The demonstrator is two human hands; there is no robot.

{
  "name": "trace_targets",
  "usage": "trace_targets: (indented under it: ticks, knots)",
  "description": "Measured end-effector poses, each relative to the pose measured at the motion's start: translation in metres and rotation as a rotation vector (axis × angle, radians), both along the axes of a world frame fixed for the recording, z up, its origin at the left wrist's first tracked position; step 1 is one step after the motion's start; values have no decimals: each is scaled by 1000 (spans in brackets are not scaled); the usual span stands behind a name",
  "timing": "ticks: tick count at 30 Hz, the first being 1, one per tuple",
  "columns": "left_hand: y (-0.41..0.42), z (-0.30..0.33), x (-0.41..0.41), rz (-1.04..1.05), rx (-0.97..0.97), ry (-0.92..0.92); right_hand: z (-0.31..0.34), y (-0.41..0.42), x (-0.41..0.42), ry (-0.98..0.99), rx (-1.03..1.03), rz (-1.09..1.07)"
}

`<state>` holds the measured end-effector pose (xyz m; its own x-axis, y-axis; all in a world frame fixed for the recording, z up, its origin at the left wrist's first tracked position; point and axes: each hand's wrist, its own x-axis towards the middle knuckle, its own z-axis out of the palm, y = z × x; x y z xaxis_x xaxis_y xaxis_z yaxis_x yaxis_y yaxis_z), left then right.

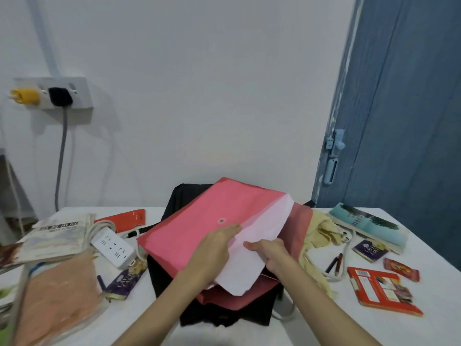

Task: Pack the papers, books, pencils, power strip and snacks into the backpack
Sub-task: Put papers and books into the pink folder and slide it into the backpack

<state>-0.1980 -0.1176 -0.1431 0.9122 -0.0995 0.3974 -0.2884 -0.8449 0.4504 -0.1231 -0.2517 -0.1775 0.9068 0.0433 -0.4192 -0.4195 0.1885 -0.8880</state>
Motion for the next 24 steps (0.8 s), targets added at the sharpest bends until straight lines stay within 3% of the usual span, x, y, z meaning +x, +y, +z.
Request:
trace_targets:
  ticks: [8,11,14,17,20,22,24]
  knots:
    - [-2,-9,0,-103,-15,-32,0,17,4,51,123,-20]
    - [-7,-11,0,-163,-29,-14,8,26,-2,76,166,113]
    - [1,-6,1,-248,-206,93,18,15,-6,51,309,243]
    - [20,2,-2,-343,-448,222,24,-12,-3,42,427,170]
    - [46,-2,-5,-119,-581,128,23,-39,6,91,565,13]
    - [67,-16,-5,152,-551,-12,24,-49,10,85,635,-21]
    - [88,-32,-6,442,-481,-85,23,-47,7,49,568,-2]
